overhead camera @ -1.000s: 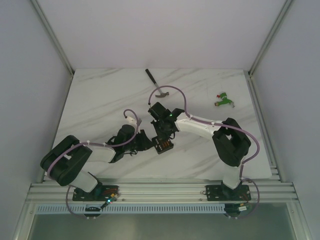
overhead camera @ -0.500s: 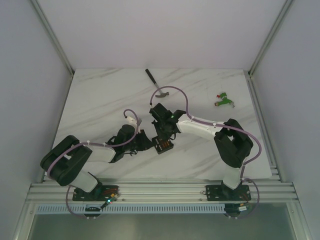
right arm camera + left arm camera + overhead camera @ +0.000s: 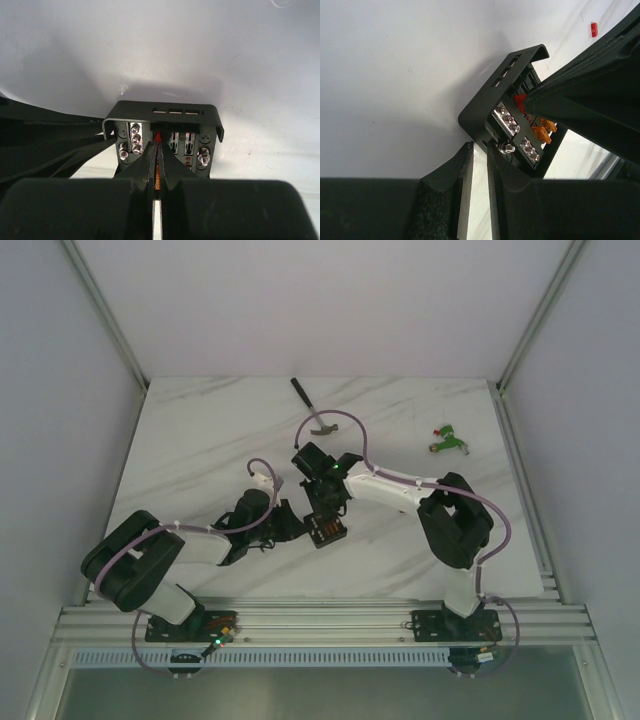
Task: Snap on the fuse box
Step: Install the fuse at the fuse box base.
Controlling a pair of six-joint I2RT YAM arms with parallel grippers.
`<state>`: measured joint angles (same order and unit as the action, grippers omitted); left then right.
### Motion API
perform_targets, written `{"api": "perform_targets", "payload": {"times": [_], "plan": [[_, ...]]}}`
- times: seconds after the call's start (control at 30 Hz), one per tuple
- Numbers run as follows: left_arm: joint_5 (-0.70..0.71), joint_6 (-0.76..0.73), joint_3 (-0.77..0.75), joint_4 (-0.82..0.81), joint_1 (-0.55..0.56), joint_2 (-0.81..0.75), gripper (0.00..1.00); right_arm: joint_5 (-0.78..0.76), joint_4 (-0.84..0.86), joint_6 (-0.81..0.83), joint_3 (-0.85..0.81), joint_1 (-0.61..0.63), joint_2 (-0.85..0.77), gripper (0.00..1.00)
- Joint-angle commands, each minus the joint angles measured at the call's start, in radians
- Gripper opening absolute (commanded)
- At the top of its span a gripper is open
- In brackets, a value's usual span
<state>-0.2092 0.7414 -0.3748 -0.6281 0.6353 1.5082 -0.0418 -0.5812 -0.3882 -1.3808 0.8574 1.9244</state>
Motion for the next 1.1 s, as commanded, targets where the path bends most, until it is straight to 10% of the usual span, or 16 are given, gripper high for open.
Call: {"api": "perform_targets", "payload": {"times": [0.0, 0.73, 1.07], "plan": [[-0.001, -0.001, -0.017, 0.002, 0.003, 0.013, 0.26, -0.167, -0.166, 0.049, 0.090, -0.024, 0.213, 0.00], [-0.002, 0.005, -0.015, 0.003, 0.003, 0.008, 0.25, -0.168, -0.142, 0.018, 0.027, 0.060, 0.254, 0.00], [0.005, 0.014, -0.009, 0.004, 0.003, -0.001, 0.24, -0.089, -0.141, -0.075, 0.274, 0.140, 0.069, 0.00]]}}
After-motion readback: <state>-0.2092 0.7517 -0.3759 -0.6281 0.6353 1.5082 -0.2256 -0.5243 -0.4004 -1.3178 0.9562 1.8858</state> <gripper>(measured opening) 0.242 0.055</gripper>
